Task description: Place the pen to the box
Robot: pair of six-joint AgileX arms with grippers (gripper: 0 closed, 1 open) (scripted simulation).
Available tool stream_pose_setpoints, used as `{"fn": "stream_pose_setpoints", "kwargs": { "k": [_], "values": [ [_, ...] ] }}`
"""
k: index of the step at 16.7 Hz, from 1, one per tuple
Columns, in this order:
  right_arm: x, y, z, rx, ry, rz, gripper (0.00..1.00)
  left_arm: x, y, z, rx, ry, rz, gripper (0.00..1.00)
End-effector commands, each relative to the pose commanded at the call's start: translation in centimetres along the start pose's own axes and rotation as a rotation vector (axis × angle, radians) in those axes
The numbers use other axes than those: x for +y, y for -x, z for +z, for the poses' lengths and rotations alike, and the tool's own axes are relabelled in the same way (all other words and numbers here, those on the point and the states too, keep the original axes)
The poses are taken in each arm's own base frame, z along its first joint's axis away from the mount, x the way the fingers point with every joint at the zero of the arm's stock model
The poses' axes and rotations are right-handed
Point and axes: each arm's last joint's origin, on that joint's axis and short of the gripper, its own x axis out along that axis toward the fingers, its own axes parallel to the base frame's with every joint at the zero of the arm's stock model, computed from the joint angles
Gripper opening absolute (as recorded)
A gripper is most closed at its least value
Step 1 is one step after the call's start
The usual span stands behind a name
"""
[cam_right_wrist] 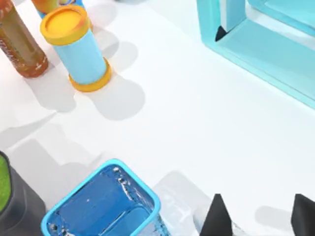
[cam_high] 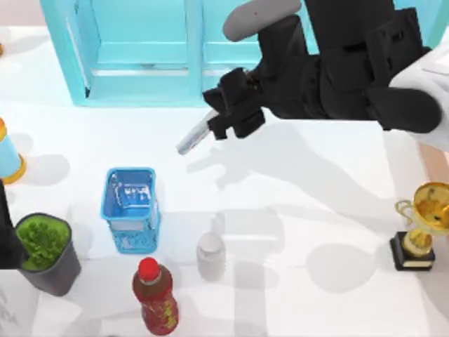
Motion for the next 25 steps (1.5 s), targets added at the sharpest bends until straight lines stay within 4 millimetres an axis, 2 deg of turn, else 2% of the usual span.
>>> {"fn": "stream_pose_setpoints", "kwargs": {
  "k": [6, 8, 10, 13, 15, 17, 19, 21, 23, 25],
  "values": [
    [-0.3, 0.1, 0.2, 0.002, 0.0, -0.006, 0.0, 0.0, 0.0, 0.0, 0.0, 0.0, 0.0, 1.0],
    [-2.2, 0.8, 0.6, 0.025, -0.002, -0.05, 0.0, 0.0, 0.0, 0.0, 0.0, 0.0, 0.0, 1.0],
    [-5.2, 2.3, 1.1, 0.065, -0.014, -0.125, 0.0, 0.0, 0.0, 0.0, 0.0, 0.0, 0.0, 1.0],
    [-11.0, 7.0, 1.0, 0.172, -0.068, -0.267, 0.0, 0.0, 0.0, 0.0, 0.0, 0.0, 0.0, 1.0],
    [-14.4, 11.4, 0.2, 0.265, -0.129, -0.356, 0.0, 0.0, 0.0, 0.0, 0.0, 0.0, 0.0, 1.0],
    [-16.7, 16.3, -0.9, 0.346, -0.199, -0.425, 0.0, 0.0, 0.0, 0.0, 0.0, 0.0, 0.0, 1.0],
    [-17.7, 20.8, -1.9, 0.396, -0.257, -0.474, 0.0, 0.0, 0.0, 0.0, 0.0, 0.0, 0.0, 1.0],
    [-17.6, 24.3, -2.6, 0.417, -0.292, -0.506, 0.0, 0.0, 0.0, 0.0, 0.0, 0.0, 0.0, 1.0],
    [-17.0, 26.4, -3.0, 0.42, -0.307, -0.525, 0.0, 0.0, 0.0, 0.0, 0.0, 0.0, 0.0, 1.0],
    [-16.8, 27.0, -3.0, 0.419, -0.311, -0.53, 0.0, 0.0, 0.0, 0.0, 0.0, 0.0, 0.0, 1.0]
  ]
}}
